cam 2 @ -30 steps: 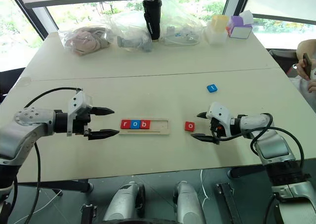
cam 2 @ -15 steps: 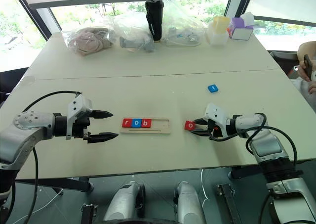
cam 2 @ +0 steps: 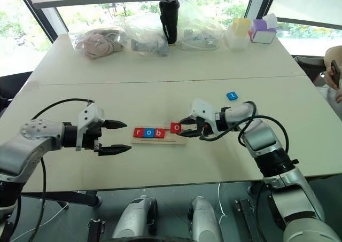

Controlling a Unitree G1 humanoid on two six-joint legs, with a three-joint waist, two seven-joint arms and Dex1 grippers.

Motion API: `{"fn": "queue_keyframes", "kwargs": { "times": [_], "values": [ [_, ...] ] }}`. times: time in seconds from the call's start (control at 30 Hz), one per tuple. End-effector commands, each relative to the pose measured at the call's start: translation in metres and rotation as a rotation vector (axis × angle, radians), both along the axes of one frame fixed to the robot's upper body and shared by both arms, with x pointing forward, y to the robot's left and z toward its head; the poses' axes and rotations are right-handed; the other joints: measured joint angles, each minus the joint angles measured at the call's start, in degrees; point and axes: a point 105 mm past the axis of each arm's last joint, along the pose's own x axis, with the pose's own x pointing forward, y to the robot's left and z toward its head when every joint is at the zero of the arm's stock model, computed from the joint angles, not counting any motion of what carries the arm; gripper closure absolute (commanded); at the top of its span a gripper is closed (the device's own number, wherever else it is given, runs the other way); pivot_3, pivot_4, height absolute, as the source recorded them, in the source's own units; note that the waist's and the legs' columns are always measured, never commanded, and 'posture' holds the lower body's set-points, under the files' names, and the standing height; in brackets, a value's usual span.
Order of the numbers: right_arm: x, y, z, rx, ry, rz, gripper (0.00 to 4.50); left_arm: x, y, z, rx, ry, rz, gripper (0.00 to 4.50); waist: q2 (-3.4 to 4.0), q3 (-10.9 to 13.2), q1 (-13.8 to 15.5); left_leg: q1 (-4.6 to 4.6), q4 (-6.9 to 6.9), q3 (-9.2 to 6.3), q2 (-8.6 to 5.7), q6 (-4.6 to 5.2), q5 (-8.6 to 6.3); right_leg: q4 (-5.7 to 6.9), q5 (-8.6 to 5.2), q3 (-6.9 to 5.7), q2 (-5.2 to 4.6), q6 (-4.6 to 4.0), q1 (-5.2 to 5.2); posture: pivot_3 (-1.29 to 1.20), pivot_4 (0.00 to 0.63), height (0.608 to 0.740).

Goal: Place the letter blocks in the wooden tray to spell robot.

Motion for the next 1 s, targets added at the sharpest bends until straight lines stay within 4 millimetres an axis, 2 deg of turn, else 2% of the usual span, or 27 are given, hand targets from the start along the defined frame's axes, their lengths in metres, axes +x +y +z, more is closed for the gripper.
{"fn": "queue_keyframes", "kwargs": {
  "times": [0.03, 0.23, 0.43, 1.0],
  "values": [
    [0.001, 0.006, 0.001, -0.034, -0.016, 0.057, 3.35, -0.002, -0.001, 0.009, -0.007, -0.037, -0.002, 0.00, 0.00, 0.0, 0.0, 0.00, 0.00, 0.00, 0.00, 0.00, 0.00, 0.01, 0.00, 0.00, 0.00, 0.00, 0.00, 0.00, 0.150, 0.740],
    [0.011, 0.011, -0.012, -0.093, -0.001, 0.074, 3.35, -0.006, -0.004, 0.006, -0.031, -0.033, 0.019, 0.00, 0.00, 0.0, -0.1, 0.02, 0.00, -0.01, 0.01, 0.00, 0.00, 0.04, 0.01, 0.00, 0.02, 0.00, 0.00, 0.00, 0.150, 0.740],
    [0.025, 0.019, -0.013, -0.085, -0.042, 0.050, 3.35, -0.011, -0.005, 0.005, -0.034, -0.028, 0.030, 0.00, 0.00, 0.0, -0.1, 0.02, 0.00, -0.01, 0.00, -0.02, 0.01, 0.05, 0.03, 0.00, 0.02, -0.02, 0.00, 0.00, 0.150, 0.740],
    [0.024, 0.026, -0.014, -0.075, -0.052, 0.054, 3.35, -0.010, -0.007, 0.003, -0.035, -0.031, 0.034, 0.00, 0.01, 0.0, -0.1, 0.04, 0.00, -0.01, 0.01, -0.03, 0.02, 0.07, 0.04, 0.00, 0.03, -0.03, 0.00, 0.00, 0.150, 0.740]
  ]
}}
